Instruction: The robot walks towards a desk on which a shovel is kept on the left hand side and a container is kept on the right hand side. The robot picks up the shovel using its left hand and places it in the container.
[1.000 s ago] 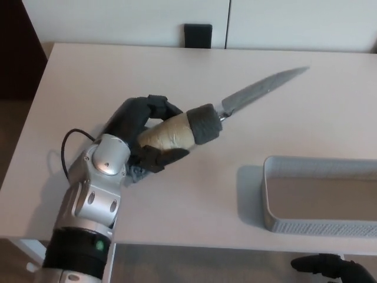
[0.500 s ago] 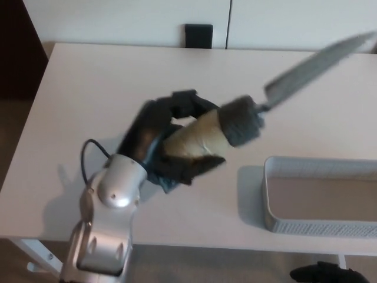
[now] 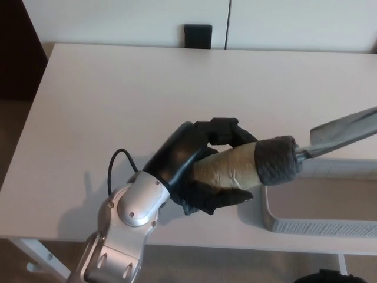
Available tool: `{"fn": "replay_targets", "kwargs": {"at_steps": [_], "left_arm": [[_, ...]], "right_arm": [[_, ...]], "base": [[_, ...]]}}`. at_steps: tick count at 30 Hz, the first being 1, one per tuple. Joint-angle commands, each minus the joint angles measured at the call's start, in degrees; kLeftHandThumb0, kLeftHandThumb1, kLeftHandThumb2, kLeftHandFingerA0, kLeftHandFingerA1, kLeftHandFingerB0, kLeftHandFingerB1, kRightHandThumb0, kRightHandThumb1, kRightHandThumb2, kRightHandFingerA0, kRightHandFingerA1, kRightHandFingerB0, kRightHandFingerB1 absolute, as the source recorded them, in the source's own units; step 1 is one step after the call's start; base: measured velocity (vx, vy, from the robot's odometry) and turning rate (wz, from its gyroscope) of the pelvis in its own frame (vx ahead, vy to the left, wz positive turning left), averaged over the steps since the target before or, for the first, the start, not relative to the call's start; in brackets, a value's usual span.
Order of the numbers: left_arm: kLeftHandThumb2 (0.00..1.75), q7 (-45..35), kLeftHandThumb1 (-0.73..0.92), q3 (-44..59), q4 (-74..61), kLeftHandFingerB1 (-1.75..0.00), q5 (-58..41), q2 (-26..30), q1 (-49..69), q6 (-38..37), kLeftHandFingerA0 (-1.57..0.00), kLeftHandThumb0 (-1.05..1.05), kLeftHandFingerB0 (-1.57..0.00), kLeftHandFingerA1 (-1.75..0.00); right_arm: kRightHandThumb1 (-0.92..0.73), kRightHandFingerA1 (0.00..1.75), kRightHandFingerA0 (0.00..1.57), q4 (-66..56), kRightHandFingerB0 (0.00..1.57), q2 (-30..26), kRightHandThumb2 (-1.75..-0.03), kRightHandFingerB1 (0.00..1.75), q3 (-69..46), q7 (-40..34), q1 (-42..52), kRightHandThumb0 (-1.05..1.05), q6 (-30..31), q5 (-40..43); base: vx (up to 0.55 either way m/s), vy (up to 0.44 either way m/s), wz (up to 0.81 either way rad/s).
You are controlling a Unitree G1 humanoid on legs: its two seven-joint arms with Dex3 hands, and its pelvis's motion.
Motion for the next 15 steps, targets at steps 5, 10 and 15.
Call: {"fn": "replay_targets", "kwargs": {"at_steps": [5,10,15], "left_arm": [[0.71,3.0,0.59,-1.5,-0.9,-0.97,2.7,3.1,-6.8,-1.1,-1.31,-0.67,-1.14,-1.23],[0.94,2.4,0.47,-3.7,-2.0,-1.03,5.2,4.4,-10.6,1.6,-1.32,-0.67,-1.16,-1.38],[0.68,2.3,0.61,-6.6,-0.6,-0.72,6.7,5.6,-13.0,0.3,-1.32,-0.70,-1.16,-1.34]], "right_arm": [[-0.38,0.57,0.70,0.8,0.57,-0.9,-0.57,0.54,-0.1,0.1,-0.1,-0.24,-0.4,-0.2],[-0.39,0.57,0.69,0.3,0.56,-1.2,-0.58,0.53,-0.2,0.6,0.2,-0.25,-0.2,0.0],[-0.38,0.58,0.69,0.0,0.56,-0.9,-0.57,0.54,-0.5,1.0,0.4,-0.23,-0.2,0.7]], "base": [[0.00,0.000,0.00],[0.00,0.000,0.00],[0.00,0.000,0.00]]}}
